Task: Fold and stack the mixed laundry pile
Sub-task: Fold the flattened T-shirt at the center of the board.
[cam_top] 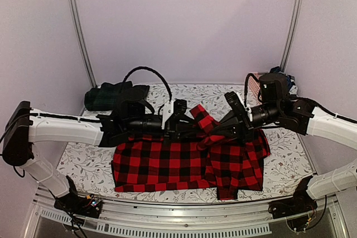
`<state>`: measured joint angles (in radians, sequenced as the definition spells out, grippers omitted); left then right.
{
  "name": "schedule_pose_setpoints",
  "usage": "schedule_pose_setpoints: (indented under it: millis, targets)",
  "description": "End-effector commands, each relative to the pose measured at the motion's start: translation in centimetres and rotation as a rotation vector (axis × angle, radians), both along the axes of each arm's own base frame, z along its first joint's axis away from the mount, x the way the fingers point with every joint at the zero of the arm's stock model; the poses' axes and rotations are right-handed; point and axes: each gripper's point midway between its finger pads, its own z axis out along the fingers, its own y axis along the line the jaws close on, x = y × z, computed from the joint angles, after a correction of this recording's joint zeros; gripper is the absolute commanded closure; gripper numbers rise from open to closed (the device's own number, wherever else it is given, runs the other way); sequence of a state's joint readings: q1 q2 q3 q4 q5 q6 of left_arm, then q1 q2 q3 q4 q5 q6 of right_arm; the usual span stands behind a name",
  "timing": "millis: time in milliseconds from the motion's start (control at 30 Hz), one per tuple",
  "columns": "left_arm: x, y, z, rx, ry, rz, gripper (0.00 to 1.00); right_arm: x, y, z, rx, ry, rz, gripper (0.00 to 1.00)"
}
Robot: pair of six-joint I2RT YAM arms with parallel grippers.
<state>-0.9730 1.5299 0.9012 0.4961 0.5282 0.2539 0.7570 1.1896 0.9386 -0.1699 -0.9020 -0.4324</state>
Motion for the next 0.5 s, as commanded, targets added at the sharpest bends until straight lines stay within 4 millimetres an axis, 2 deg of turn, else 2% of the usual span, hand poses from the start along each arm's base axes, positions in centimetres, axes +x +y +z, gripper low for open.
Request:
schedule_pose_setpoints:
  millis: [0,200,333,467]
  targets:
    - [-1.7,0.0,3.2,-0.033,-0.034,-0.060,0.99,-0.6,-0.2,0.3,0.007,-0.020,0.005,0.97]
    - [-2.5,0.2,5.5,-0.026,-0.018,-0.023,1.00,0.1,-0.2,-0.6,-0.022,-0.009,-0.043,0.92]
    - [-2.2,0.5,6.2,0.051,0.049,0.033,1.00,1.0,-0.7,-0.6,-0.028,0.022,-0.129,0.73]
    - [-3.2,-0.2,5.6,0.198,0.130,0.031,1.00,2.6,-2.9,1.6,0.061,0.026,-0.255,0.44]
